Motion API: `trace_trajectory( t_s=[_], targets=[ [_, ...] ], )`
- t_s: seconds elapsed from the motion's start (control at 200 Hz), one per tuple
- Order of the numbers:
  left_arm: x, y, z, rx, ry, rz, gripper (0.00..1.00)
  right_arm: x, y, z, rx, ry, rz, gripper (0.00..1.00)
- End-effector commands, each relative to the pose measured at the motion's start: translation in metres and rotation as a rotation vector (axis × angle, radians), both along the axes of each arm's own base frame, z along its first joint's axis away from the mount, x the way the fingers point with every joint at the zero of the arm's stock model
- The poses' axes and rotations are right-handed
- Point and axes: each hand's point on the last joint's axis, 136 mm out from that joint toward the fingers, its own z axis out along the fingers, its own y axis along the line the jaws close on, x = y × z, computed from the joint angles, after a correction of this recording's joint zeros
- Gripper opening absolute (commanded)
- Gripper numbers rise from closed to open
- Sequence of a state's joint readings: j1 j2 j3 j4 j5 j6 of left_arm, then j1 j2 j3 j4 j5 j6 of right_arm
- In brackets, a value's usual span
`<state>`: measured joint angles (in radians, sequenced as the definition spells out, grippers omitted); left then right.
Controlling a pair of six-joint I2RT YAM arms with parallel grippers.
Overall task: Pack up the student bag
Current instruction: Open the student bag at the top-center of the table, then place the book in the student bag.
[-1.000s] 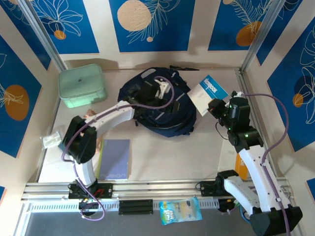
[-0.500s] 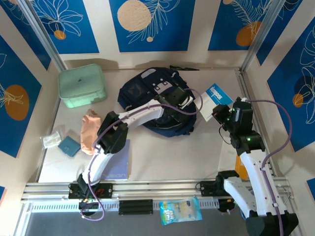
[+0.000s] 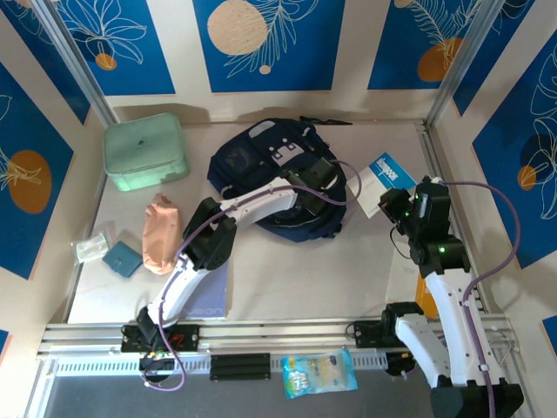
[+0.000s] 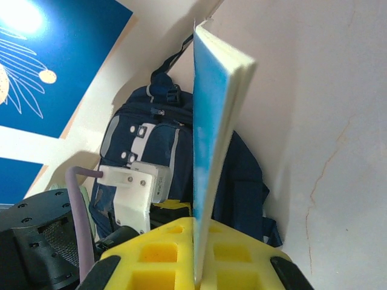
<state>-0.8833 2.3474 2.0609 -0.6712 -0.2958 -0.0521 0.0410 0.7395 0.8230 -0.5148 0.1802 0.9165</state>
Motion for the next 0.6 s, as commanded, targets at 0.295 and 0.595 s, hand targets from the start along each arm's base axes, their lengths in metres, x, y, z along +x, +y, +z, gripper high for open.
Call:
trace_trajectory(
  t_s=[0.295, 0.595],
  targets=[
    [0.008, 0.045, 0.152, -0.220, -0.223, 0.070, 0.00, -0.005, 0.005, 0.001, 0.025, -0.098, 0.043, 0.00],
    [0.016, 0.073, 0.223, -0.331, -0.370, 0.112, 0.00, -0.001, 0.042, 0.012, 0.163, -0.188, 0.233, 0.00]
  ],
)
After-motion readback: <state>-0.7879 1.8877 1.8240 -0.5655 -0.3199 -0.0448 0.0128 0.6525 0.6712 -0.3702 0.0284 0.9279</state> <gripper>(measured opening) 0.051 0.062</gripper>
